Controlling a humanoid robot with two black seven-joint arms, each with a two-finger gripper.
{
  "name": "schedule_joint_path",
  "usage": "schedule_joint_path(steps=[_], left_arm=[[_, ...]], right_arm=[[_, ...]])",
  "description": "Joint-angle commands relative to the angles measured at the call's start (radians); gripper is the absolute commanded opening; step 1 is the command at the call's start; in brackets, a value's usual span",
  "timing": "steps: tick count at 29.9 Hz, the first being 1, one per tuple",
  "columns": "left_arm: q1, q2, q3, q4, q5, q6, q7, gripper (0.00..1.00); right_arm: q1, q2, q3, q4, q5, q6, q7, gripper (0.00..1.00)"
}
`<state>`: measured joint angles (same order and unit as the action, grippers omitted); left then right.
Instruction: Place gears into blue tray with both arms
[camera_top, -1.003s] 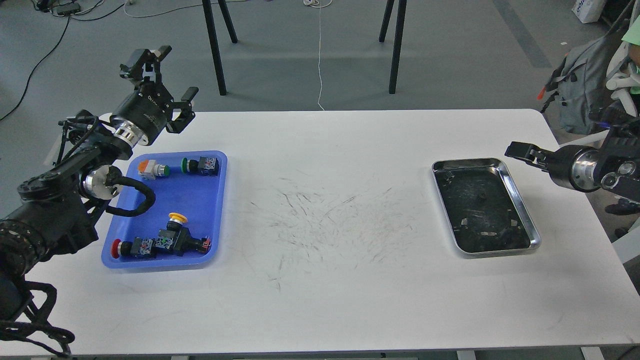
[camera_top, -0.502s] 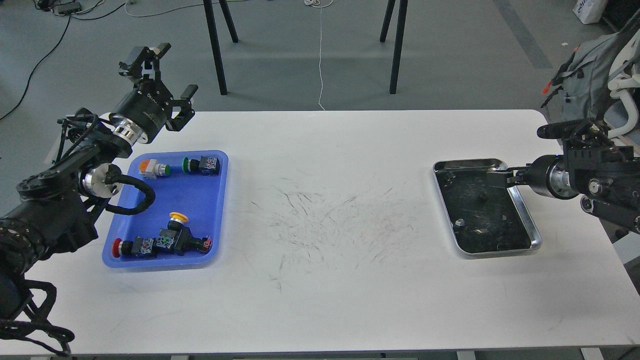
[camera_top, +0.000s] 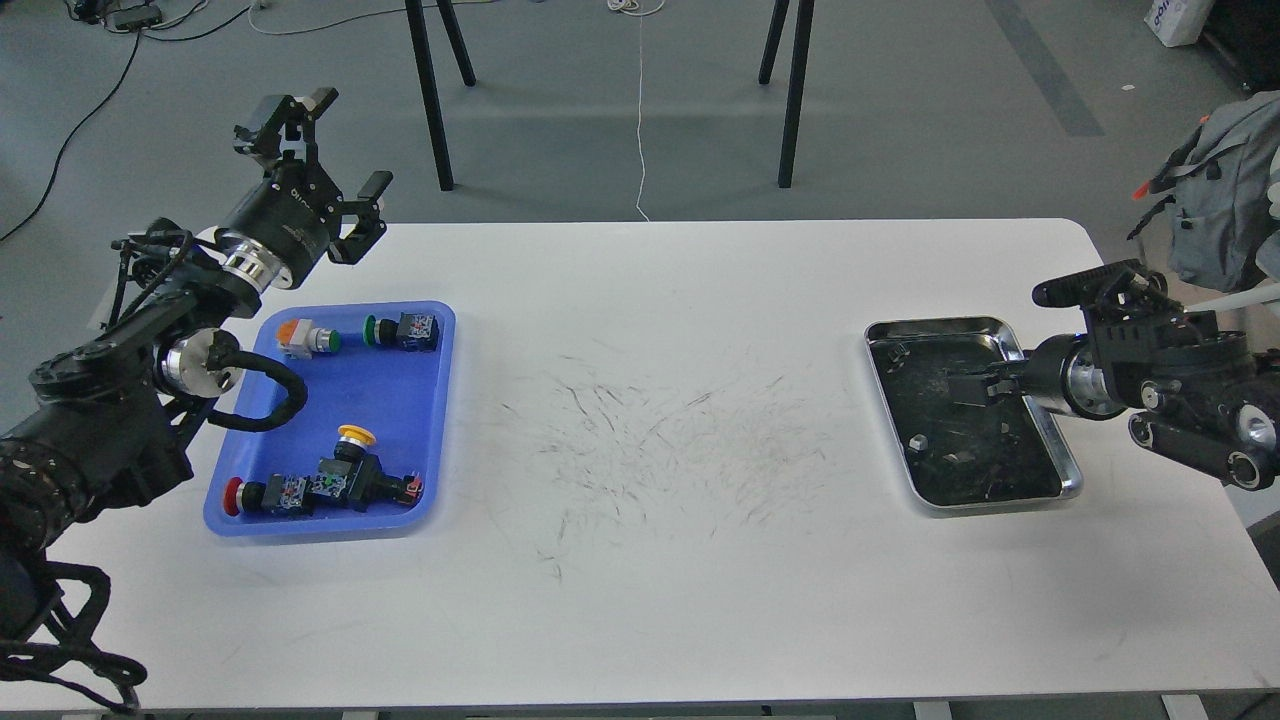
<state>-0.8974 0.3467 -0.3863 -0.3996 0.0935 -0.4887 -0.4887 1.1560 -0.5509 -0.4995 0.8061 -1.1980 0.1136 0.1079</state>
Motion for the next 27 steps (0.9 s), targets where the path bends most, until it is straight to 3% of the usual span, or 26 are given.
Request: schedule_joint_path(steps=[1, 16, 19, 27], left_arm=[[0.002, 0.000, 0.001, 0.001, 0.000, 0.000, 0.000, 1.00], [0.002, 0.002, 0.001, 0.001, 0.000, 0.000, 0.000, 1.00], [0.002, 0.000, 0.001, 0.001, 0.000, 0.000, 0.000, 1.00], [0.002, 0.001, 0.001, 0.001, 0.000, 0.000, 0.000, 1.00]], right_arm=[[-0.015, 0.028, 0.004, -0.044, 0.003, -0.006, 0.001, 0.93], [-0.041, 0.052, 0.001, -0.047, 0.003, -0.008, 0.024, 0.88], [-0.041, 0.052, 0.001, -0.044, 0.003, -0.008, 0.024, 0.81], [-0.038, 0.054, -0.005, -0.041, -0.024, 0.000, 0.039, 0.51]])
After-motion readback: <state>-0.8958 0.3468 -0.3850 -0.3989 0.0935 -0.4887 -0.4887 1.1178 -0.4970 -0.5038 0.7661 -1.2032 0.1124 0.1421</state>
